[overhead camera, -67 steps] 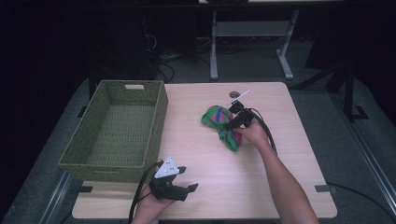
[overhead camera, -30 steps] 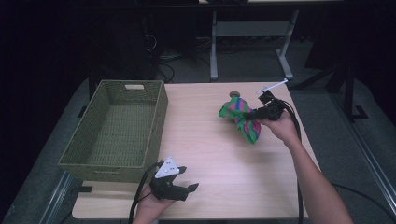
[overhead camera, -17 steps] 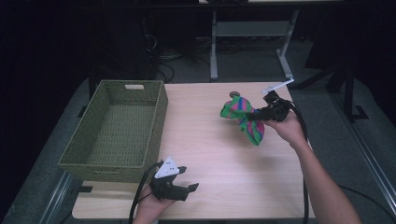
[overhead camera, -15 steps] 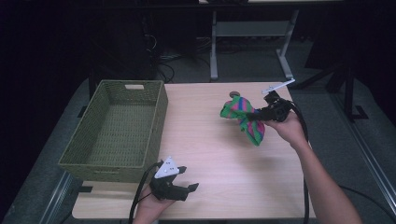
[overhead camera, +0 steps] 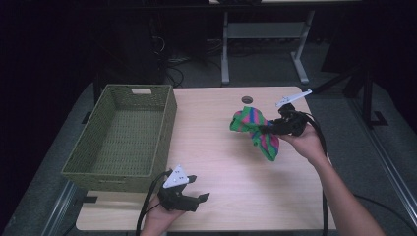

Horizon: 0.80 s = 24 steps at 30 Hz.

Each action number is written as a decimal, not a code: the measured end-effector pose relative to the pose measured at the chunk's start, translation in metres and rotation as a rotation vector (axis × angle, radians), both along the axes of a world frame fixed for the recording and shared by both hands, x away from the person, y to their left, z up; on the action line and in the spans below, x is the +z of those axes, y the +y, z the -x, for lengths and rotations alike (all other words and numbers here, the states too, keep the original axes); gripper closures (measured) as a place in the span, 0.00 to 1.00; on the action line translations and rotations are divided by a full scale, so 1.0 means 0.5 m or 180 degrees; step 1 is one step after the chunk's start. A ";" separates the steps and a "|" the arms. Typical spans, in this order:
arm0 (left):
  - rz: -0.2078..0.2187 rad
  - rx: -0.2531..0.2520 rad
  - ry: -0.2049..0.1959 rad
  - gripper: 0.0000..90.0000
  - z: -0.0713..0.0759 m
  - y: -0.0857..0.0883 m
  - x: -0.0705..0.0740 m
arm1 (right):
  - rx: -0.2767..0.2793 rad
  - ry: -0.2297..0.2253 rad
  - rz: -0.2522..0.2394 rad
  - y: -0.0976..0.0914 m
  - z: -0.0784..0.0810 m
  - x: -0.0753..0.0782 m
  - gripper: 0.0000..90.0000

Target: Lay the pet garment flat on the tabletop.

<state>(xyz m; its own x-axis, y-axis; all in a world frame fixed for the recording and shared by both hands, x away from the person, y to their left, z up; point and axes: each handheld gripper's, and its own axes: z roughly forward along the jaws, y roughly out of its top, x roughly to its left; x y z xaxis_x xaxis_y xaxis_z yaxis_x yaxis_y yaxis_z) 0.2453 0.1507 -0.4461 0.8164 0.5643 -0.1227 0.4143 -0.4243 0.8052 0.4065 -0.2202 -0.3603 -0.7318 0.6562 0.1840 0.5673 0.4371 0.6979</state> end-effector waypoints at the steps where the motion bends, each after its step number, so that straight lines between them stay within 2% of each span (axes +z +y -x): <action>1: -0.0001 -0.0008 -0.0007 0.27 0.000 0.000 0.000 | 0.0013 -0.0012 -0.0006 0.001 0.004 0.000 0.76; 6: 0.0009 -0.0003 -0.0005 0.27 0.000 -0.002 -0.001 | 0.0114 -0.0075 0.0018 0.006 0.024 0.000 0.76; 16: 0.0033 0.0010 -0.0017 0.27 0.001 -0.002 0.000 | 0.0205 -0.0117 0.0012 0.020 0.045 0.007 0.76; 24: 0.0014 -0.0003 -0.0022 0.27 0.001 -0.003 -0.001 | 0.0286 -0.0142 0.0095 0.030 0.062 0.002 0.76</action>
<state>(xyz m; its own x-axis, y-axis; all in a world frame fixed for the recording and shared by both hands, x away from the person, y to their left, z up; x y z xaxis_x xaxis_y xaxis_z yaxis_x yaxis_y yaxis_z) 0.2447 0.1493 -0.4467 0.8178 0.5629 -0.1196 0.4083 -0.4212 0.8099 0.3753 -0.2051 -0.3594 -0.7949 0.5923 0.1313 0.4937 0.5056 0.7076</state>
